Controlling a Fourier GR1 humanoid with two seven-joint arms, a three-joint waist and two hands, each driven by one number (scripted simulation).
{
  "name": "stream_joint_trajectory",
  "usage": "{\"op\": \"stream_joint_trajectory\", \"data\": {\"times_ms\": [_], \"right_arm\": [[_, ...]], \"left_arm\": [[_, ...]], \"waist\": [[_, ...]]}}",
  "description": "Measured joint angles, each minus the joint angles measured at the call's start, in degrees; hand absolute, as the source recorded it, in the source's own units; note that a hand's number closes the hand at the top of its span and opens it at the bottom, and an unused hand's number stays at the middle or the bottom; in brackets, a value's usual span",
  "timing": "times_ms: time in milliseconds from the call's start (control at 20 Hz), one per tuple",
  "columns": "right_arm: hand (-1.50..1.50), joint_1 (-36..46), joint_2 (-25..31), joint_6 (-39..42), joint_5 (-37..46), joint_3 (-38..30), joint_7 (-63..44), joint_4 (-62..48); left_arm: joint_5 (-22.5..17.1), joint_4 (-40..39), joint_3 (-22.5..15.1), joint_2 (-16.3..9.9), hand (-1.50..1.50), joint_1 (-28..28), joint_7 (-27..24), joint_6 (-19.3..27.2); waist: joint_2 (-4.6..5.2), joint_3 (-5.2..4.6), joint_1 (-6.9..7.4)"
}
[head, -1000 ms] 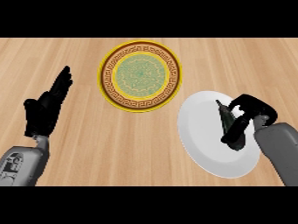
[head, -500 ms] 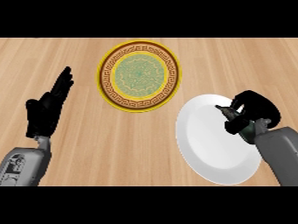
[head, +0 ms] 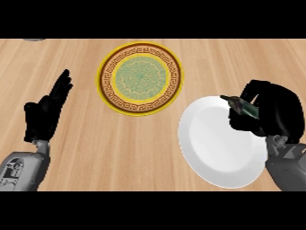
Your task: Pick the eggplant from the plate and place it in the plate
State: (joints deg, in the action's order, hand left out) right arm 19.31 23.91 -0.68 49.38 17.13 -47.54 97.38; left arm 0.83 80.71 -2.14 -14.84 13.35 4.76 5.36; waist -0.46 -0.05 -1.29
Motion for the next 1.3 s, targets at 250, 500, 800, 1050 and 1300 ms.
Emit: {"op": "stream_joint_trajectory", "data": {"times_ms": [250,500,800,1050,1300], "right_arm": [[1.50,3.65,-2.26,-1.82,4.40,2.50,0.26,6.31],[1.50,11.71,-8.19,-0.36,4.22,3.17,0.65,3.90],[1.50,20.23,-17.38,-3.80,4.04,1.80,2.57,-9.42],[1.50,29.45,-21.85,-8.76,1.39,-0.19,5.88,-24.83],[1.50,35.52,-23.28,-14.18,-0.66,0.76,9.02,-40.70]], "left_arm": [[0.30,1.17,-0.40,0.53,0.00,0.48,1.02,-0.16],[0.66,0.86,-0.22,0.73,0.00,0.93,0.95,-0.89],[1.45,2.43,-0.58,1.58,0.00,1.16,2.35,-0.86],[1.69,0.31,-0.01,1.80,0.00,2.70,1.62,-1.50],[2.56,0.65,-0.77,2.93,0.00,2.21,1.17,-1.19]], "waist": [[0.18,0.02,0.96],[0.41,0.03,1.66],[0.60,0.03,2.23],[0.83,0.04,2.66],[1.02,0.02,3.39]]}}
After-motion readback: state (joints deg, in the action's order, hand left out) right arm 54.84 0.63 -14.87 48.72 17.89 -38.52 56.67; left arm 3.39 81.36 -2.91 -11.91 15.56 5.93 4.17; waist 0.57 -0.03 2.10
